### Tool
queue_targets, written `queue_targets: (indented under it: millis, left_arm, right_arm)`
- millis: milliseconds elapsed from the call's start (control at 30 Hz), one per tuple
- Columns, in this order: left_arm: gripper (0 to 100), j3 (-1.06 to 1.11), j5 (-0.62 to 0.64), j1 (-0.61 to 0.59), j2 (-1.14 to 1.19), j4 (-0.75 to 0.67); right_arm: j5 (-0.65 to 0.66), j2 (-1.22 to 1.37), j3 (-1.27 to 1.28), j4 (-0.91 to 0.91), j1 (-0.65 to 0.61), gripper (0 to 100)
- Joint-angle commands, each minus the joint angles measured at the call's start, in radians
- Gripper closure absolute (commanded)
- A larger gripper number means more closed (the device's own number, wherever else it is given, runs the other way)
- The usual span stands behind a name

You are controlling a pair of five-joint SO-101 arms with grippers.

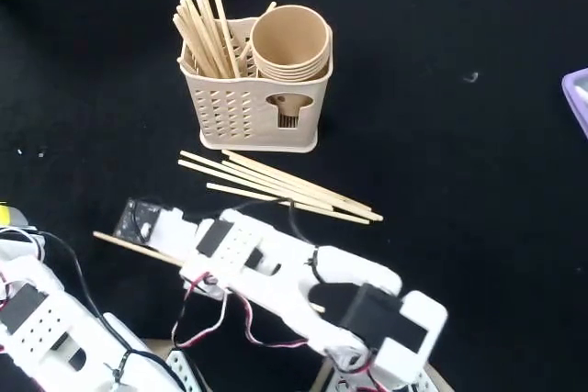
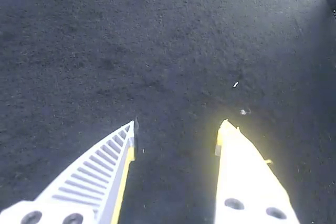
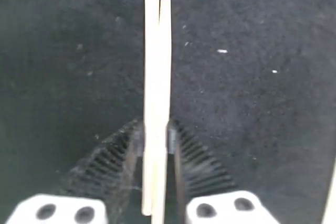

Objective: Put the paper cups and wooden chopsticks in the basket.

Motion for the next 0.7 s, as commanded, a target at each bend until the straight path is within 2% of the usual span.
queue_targets:
  millis: [0, 200, 500, 667]
  left_arm:
    - [75, -0.044, 0.005, -0.002, -0.014, -0.017]
    - [75, -0.044, 0.005, -0.002, -0.014, -0.017]
    - [75, -0.044, 0.005, -0.002, -0.014, -0.017]
    - [75, -0.042, 0.003, 0.025, -0.014, -0.014]
  right_arm:
    - [0.009, -0.087, 0.056, -0.012, -0.011, 98.8]
    - [0.061, -0.318, 0.174, -0.015, 0.048, 98.8]
    - [0.064, -0.615, 0.294, -0.015, 0.137, 98.8]
    - [0.071, -0.792, 0.289, -0.009, 0.275, 98.8]
